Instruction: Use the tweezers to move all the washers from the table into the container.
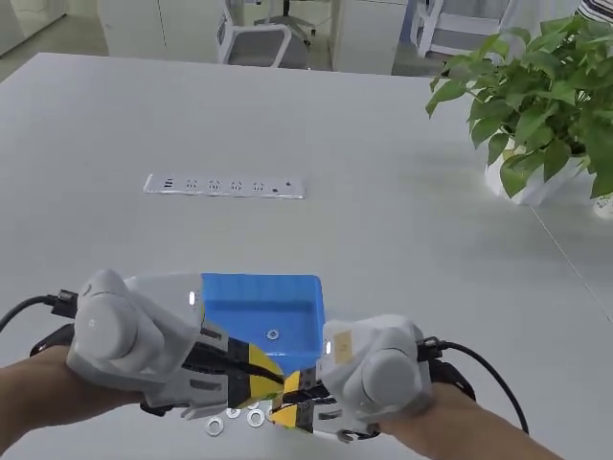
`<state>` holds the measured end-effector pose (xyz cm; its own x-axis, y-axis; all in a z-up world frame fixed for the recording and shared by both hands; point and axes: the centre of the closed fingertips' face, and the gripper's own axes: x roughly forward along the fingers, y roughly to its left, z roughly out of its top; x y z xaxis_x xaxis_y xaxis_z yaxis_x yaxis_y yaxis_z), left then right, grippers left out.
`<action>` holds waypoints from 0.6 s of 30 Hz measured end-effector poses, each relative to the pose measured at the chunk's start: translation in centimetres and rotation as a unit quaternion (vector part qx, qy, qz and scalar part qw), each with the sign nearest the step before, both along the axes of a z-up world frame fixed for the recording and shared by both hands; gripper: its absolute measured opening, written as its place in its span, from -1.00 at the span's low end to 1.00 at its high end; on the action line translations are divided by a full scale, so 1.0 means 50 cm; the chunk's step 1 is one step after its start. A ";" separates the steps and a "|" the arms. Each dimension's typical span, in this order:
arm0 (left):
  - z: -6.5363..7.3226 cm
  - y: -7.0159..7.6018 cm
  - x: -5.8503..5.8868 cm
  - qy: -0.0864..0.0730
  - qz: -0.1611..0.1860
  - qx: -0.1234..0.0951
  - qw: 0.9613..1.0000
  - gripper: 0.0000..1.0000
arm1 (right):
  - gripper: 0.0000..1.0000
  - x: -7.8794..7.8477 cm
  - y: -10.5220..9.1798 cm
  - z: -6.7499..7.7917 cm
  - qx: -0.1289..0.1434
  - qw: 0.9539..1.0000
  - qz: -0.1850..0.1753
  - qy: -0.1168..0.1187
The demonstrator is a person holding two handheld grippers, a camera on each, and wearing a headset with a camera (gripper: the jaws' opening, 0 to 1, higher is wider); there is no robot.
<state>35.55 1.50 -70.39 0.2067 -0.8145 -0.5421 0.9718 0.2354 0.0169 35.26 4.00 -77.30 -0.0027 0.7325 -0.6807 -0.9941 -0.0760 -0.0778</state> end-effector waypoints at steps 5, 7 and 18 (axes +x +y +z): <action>0.000 0.003 -0.002 0.002 0.003 0.001 1.000 -0.84 | -0.87 0.001 0.001 0.000 -0.001 1.000 -0.001 -0.001; 0.001 0.004 -0.004 0.005 0.006 0.000 1.000 -0.79 | -0.87 0.001 0.001 0.000 -0.001 1.000 -0.002 -0.001; 0.014 0.015 -0.013 0.006 0.024 -0.014 1.000 -0.56 | -0.87 -0.002 0.002 0.001 -0.004 1.000 0.002 -0.006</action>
<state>34.91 2.27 -69.70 0.2391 -0.8190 -0.5216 0.9594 0.2820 -0.0030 35.16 4.08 -77.27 0.0036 0.7265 -0.6872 -0.9927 -0.0800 -0.0898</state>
